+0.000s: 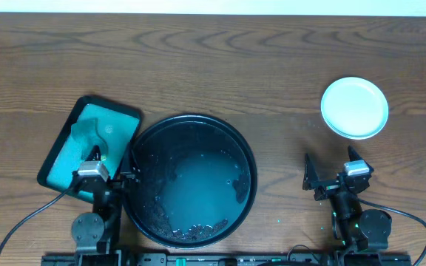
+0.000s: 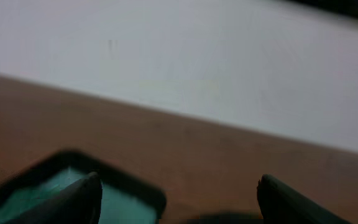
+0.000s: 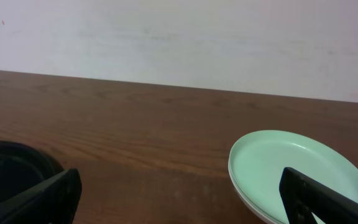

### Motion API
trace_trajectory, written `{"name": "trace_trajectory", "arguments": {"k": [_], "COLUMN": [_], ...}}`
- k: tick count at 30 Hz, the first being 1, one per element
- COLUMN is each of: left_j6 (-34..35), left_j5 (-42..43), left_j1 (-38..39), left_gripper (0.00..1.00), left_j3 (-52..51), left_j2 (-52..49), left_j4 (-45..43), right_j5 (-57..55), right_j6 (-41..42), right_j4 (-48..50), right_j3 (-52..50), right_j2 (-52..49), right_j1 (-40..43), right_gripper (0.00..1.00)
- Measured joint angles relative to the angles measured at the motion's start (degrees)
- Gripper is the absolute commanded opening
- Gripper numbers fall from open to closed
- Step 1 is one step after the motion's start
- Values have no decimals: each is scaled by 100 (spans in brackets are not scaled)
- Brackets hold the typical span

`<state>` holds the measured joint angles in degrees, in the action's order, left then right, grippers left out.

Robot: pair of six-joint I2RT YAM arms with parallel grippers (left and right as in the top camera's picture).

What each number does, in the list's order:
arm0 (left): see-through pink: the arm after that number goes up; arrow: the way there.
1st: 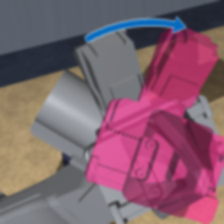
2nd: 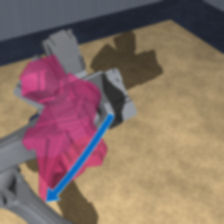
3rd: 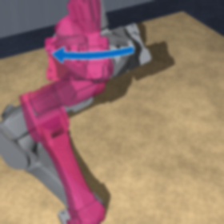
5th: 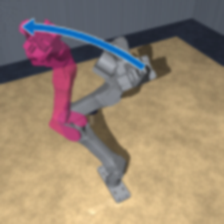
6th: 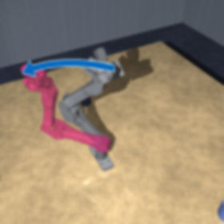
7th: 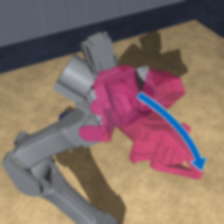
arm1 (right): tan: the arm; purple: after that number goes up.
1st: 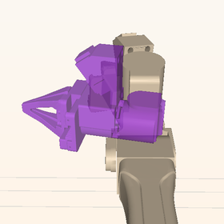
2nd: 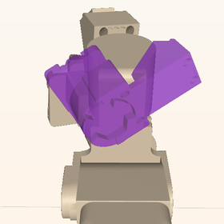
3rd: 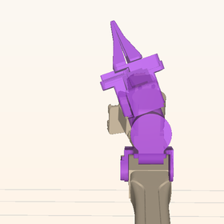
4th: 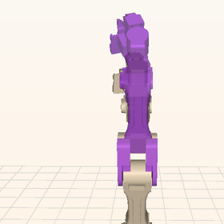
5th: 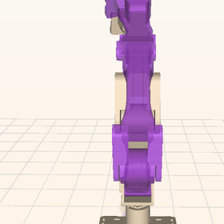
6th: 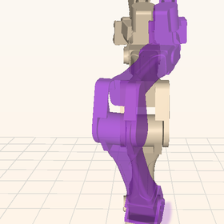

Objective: Clean dirty plates on tray and stack at the side

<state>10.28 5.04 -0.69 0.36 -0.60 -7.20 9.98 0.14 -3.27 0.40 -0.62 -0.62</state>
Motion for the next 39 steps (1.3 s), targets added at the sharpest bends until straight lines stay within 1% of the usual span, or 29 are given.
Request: {"name": "trace_trajectory", "arguments": {"k": [5,11,18,39], "left_j6": [-118,-444,-608,-629], "left_j5": [0,-55,-94,-133], "left_j1": [0,0,11,92], "left_gripper": [80,80,80,80], "left_j3": [0,20,31,31], "left_j2": [2,2,2,2], "left_j4": [667,809,835,839], "right_j5": [-2,-2,-2,-2], "right_j6": [0,0,0,0], "right_j4": [4,4,4,4], "right_j3": [0,0,0,0], "right_j2": [0,0,0,0], "right_j1": [0,0,0,0], "right_gripper": [99,99,99,99]}}
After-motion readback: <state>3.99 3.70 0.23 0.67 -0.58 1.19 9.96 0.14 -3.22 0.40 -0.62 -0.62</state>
